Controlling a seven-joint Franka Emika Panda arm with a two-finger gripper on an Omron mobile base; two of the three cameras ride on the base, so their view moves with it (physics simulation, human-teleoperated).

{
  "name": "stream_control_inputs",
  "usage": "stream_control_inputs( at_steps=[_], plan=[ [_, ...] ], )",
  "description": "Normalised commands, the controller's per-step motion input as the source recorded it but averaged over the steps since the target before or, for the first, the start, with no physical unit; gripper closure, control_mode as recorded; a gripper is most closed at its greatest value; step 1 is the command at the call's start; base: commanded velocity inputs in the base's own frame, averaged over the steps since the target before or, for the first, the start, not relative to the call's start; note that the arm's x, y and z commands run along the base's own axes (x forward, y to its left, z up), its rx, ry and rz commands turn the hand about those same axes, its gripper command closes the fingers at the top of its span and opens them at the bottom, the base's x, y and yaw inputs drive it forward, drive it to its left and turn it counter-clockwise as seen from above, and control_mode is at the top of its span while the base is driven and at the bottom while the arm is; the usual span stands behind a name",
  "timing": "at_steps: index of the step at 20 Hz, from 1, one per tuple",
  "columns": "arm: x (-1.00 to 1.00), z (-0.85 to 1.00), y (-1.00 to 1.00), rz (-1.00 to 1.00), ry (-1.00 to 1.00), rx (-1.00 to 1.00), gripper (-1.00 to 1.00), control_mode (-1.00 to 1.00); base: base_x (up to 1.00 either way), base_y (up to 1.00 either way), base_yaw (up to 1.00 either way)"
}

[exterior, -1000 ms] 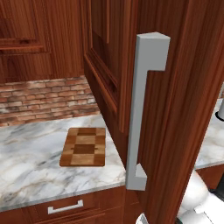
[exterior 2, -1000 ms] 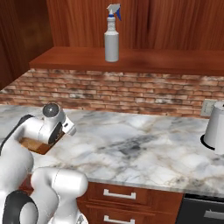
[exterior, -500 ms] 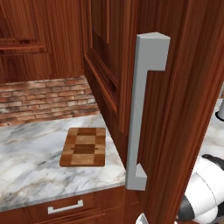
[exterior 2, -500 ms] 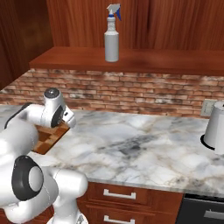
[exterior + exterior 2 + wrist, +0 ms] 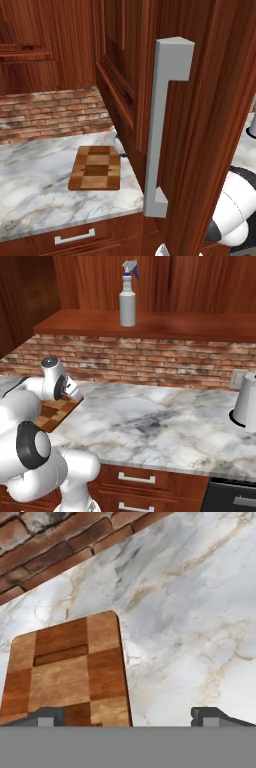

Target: Move the cutting board and knife to the sink. Then move spray from the cabinet to the counter.

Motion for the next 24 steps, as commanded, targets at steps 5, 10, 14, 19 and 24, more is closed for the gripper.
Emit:
stream_control_inputs(
  at_steps=[5,10,14,19,24],
  plan=[
    [0.41,-0.16,0.15,0.00,0.00,-0.07,-1.00,-1.00,0.00,0.00,0.00],
    [0.45,-0.13,0.15,0.00,0.00,-0.01,-1.00,-1.00,0.00,0.00,0.00],
    [0.24,-0.31,0.04,0.00,0.00,-0.02,-1.00,-1.00,0.00,0.00,0.00],
    [0.31,-0.45,0.00,0.01,-0.04,0.00,-1.00,-1.00,0.00,0.00,0.00],
    [0.66,-0.25,0.00,0.00,-0.02,0.00,-1.00,-1.00,0.00,0.00,0.00]
  ],
)
